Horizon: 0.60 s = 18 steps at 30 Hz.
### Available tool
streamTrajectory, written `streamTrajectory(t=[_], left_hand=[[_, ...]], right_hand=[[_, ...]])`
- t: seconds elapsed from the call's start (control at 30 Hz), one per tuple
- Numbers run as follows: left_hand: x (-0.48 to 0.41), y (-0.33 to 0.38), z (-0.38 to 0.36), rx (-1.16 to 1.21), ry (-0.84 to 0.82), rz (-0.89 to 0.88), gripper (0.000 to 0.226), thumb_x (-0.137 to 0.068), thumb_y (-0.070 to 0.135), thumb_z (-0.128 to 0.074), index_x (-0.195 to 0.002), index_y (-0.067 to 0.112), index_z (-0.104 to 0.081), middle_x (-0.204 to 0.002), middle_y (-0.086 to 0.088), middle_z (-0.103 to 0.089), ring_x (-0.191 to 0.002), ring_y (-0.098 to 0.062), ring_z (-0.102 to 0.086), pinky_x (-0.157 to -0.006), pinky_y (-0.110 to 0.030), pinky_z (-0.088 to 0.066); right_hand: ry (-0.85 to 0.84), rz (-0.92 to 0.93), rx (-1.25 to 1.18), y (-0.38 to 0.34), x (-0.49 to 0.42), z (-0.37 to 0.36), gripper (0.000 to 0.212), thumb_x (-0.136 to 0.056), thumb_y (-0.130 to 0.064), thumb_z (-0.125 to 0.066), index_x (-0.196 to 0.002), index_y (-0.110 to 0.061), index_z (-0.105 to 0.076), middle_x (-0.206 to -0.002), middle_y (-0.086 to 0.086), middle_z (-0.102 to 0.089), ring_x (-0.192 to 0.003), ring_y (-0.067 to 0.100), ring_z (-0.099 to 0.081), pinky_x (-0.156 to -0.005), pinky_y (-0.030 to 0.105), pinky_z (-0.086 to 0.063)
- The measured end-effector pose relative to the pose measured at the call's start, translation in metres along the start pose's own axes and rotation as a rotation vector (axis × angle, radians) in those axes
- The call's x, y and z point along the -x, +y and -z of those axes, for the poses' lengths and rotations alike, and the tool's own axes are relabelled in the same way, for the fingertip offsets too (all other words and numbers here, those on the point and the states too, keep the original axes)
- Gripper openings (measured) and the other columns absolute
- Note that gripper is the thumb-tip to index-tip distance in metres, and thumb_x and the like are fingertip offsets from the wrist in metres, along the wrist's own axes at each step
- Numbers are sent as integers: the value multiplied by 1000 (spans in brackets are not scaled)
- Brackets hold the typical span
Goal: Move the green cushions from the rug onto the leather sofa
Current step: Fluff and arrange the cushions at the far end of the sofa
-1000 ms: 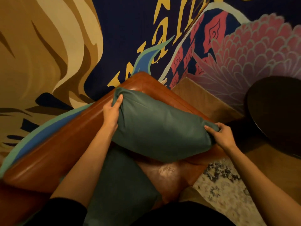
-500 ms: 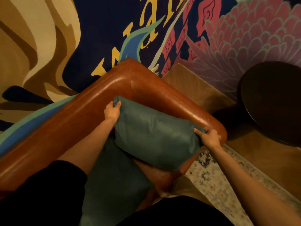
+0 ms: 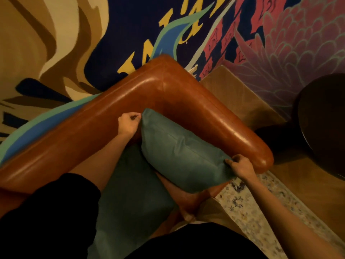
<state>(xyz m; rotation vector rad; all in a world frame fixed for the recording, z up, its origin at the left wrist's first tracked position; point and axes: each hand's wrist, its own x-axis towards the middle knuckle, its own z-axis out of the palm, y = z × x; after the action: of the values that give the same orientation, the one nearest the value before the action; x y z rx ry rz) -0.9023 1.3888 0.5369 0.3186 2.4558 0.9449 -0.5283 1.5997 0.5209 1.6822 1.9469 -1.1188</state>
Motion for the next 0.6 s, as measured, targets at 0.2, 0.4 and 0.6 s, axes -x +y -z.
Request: streamTrajectory(t=[0.2,0.4,0.6], left_hand=[[56,-43,38,214,81,136,32,-94,29,-56,-76,5,-66,-65,-7,-65,-43,-1,-57,-44,-17,-48],[149,-133,77,272,243,267,41,-96,32,-52,-58,19,-55,-49,-3,-46,-37,-5,-45,-46,-26,-43],[239,-209,87,325,338,406,16,-90,19,-61,-77,14,-69,-73,-13,-67,-62,-17,-54,-65,-35,-44]], right_hand=[[157,375,142,-55,43,-22,29,-89,-26,-61,-117,-17,-61,-126,11,-49,-118,33,-45,-104,47,-38],[-56,681,8,-95,88,-82,8,-88,-10,-62,-89,-14,-68,-95,5,-61,-86,15,-60,-75,20,-40],[-394,717,-61,-102,129,-134,29,-90,8,-50,-75,-14,-61,-64,11,-66,-48,12,-60,-56,22,-51]])
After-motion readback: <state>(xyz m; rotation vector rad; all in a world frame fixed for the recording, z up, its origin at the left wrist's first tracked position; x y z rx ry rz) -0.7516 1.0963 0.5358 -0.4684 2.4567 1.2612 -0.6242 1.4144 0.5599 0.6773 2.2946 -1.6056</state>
